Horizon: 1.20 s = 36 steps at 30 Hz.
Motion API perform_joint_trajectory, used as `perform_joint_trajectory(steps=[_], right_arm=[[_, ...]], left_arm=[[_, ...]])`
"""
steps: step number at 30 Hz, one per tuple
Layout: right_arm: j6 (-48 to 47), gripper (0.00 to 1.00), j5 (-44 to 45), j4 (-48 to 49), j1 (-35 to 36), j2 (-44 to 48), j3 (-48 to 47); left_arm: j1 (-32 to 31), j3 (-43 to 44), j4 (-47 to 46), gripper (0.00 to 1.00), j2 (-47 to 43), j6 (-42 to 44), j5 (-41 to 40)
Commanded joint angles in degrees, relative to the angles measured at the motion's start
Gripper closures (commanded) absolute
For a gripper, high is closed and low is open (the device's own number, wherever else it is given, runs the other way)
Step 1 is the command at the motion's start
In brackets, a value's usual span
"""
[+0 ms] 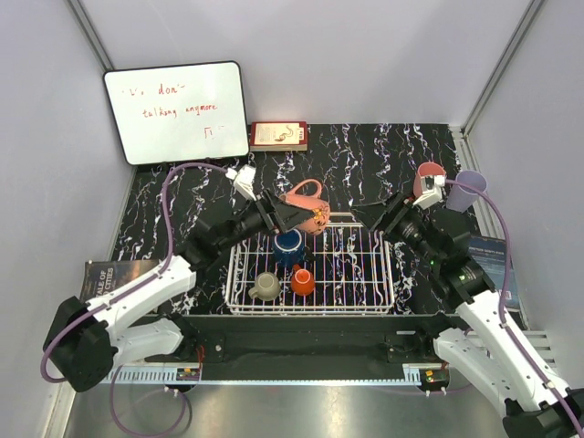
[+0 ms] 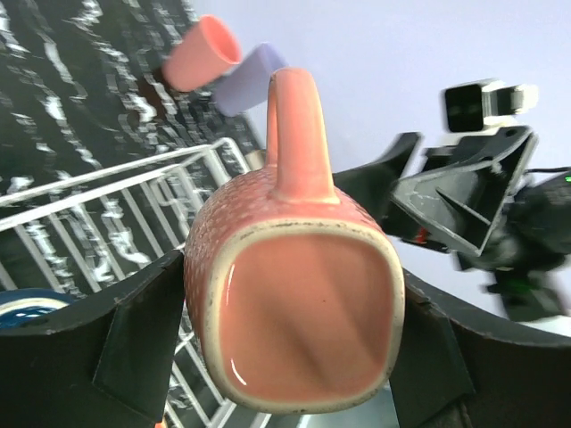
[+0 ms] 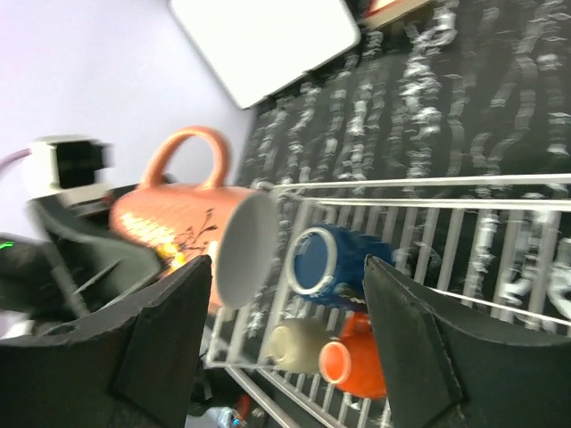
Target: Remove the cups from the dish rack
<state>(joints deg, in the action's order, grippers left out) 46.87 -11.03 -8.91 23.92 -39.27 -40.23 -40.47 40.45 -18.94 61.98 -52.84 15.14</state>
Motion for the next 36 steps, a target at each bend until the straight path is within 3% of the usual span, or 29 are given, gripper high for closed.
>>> perform_joint_trajectory(steps=[1, 10, 22, 36], right_arm=[[7.9, 0.21, -9.6, 17.7, 0.2, 0.7, 3.0], [16.9, 0.2, -21.6, 34.1, 0.2, -4.0, 6.3], [20.0, 0.2, -25.9, 39.8, 0.2, -8.5, 6.7], [21.6, 0.39, -28.9, 45.1, 3.3, -18.1, 4.2]], left_arm=[[2.1, -3.7, -25.9, 1.0, -0.4, -10.5, 8.4], [3.8, -5.9, -39.6, 1.0, 5.8, -18.3, 15.0], [3.4, -4.9, -42.1, 1.0, 9.7, -20.3, 16.4], [-1.1, -2.0, -45.5, 1.0, 16.5, -21.7, 18.3]])
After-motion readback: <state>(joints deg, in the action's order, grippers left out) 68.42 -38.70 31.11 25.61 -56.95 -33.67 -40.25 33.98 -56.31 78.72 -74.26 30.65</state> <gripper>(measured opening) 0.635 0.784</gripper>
